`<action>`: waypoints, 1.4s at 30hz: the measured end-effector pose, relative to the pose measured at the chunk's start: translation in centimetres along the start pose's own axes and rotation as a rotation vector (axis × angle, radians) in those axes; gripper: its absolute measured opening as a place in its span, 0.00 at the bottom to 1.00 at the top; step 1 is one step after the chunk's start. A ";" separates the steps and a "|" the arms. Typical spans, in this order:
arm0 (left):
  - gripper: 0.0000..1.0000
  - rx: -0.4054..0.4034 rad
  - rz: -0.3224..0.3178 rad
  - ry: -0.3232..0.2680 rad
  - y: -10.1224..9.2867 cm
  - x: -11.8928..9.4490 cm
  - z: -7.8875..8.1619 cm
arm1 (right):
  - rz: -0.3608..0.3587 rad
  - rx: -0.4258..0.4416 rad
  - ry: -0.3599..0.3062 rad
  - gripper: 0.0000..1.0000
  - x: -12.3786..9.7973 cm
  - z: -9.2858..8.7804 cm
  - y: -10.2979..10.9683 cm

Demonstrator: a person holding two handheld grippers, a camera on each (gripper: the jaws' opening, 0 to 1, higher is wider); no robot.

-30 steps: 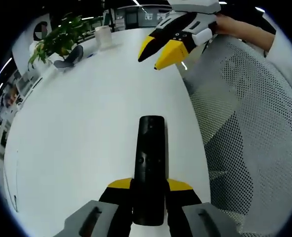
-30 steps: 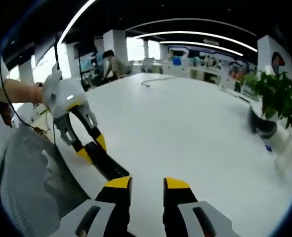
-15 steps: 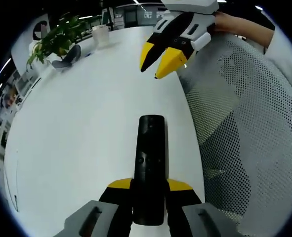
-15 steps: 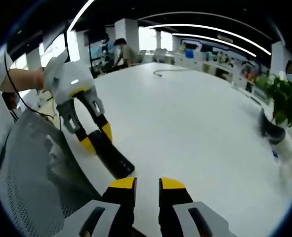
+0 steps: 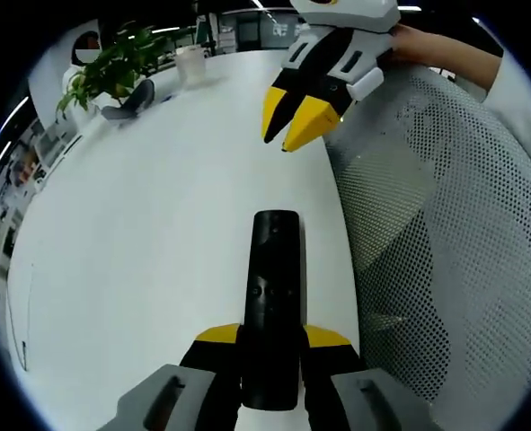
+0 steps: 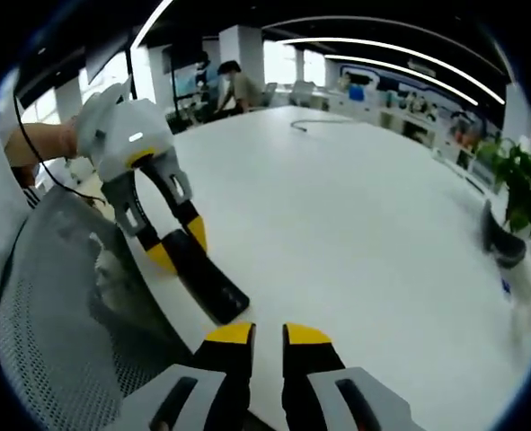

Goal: Press the specified remote control buttons in sequence, fully releasing each button before pressing the next.

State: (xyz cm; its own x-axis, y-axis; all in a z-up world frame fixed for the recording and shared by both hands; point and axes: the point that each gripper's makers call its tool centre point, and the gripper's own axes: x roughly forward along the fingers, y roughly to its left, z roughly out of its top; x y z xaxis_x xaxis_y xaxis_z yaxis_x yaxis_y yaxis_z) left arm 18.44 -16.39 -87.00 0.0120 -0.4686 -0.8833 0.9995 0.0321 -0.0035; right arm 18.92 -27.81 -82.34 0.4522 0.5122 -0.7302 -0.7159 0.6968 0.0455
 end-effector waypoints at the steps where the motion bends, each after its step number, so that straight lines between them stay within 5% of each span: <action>1: 0.24 -0.002 0.001 0.000 0.0 0.0 0.0 | 0.001 -0.001 0.001 0.08 0.0 0.0 0.0; 25: 0.24 -0.008 0.008 -0.025 -0.4 0.0 0.0 | 0.086 -0.050 0.038 0.00 0.5 -0.4 1.9; 33: 0.24 -0.019 0.014 -0.075 -0.4 -0.1 -0.1 | 0.125 -0.077 0.031 0.00 0.6 0.1 2.8; 42: 0.24 -0.040 0.024 -0.213 -0.8 -0.3 -0.1 | 0.141 -0.144 0.053 0.00 1.4 0.4 2.9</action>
State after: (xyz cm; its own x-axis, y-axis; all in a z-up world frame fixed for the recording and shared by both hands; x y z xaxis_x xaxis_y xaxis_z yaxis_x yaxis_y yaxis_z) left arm 17.63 -16.16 -86.75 0.0459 -0.6428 -0.7646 0.9969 0.0781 -0.0058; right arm 17.74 -24.90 -82.94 0.3162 0.5698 -0.7585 -0.8403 0.5393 0.0549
